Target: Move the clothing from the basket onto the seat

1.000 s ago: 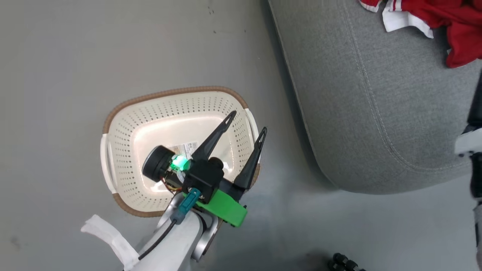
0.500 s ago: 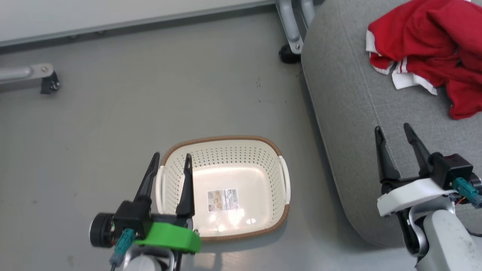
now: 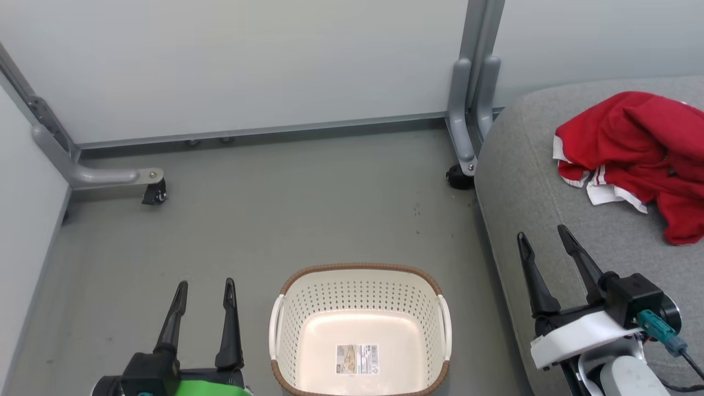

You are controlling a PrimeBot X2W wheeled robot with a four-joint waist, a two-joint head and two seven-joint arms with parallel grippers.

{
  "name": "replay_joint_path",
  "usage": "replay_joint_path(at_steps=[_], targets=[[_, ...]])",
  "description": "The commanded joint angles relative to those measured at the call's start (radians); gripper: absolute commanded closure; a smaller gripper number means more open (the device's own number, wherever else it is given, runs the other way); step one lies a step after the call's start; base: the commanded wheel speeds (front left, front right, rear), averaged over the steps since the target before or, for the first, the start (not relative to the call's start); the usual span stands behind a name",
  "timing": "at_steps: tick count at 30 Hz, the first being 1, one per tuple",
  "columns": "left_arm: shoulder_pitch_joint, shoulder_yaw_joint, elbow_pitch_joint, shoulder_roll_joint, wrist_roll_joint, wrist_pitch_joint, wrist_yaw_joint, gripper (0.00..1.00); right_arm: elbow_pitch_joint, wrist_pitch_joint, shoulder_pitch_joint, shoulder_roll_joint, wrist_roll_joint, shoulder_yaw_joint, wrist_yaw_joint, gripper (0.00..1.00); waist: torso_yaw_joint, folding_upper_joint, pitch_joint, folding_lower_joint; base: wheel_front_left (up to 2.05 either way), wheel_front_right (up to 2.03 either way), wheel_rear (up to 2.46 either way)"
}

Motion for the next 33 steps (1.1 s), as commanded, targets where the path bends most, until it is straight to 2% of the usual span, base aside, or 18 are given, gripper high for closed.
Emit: replay_joint_path(at_steps=[1, 11, 26, 27, 31, 33], targets=[[0.020, 0.008, -0.008, 0.000, 0.020, 0.001, -0.008, 0.00, -0.006, -0.003, 0.030, 0.006, -0.001, -0.005, -0.001, 0.00, 0.022, 0.0000, -0.040, 0.0001, 0.00, 0.00, 0.00], [0.058, 0.039, -0.007, -0.004, 0.079, 0.001, -0.033, 0.00, -0.004, -0.003, 0.131, 0.023, -0.019, -0.018, -0.001, 0.00, 0.006, 0.0000, -0.052, 0.0001, 0.00, 0.00, 0.00], [0.049, 0.034, 0.018, -0.004, 0.080, 0.001, -0.021, 0.00, 0.009, -0.003, 0.129, 0.026, -0.038, 0.011, -0.001, 0.00, -0.015, 0.0000, -0.044, 0.0001, 0.00, 0.00, 0.00], [0.048, 0.031, 0.015, -0.004, 0.072, 0.000, -0.025, 1.00, 0.008, 0.000, 0.127, 0.027, -0.036, 0.012, 0.000, 1.00, -0.015, 0.0000, -0.044, 0.0001, 0.00, 0.00, 0.00], [0.050, 0.025, 0.049, -0.005, 0.067, 0.000, -0.025, 1.00, 0.040, 0.002, 0.134, 0.031, -0.030, 0.019, 0.000, 1.00, -0.015, 0.0000, -0.043, 0.0001, 0.00, 0.00, 0.00], [0.047, 0.027, 0.048, -0.004, 0.024, 0.007, -0.027, 1.00, 0.038, 0.009, 0.131, 0.032, 0.012, 0.015, 0.000, 1.00, -0.015, 0.0000, -0.042, 0.0001, 0.00, 0.00, 0.00]])
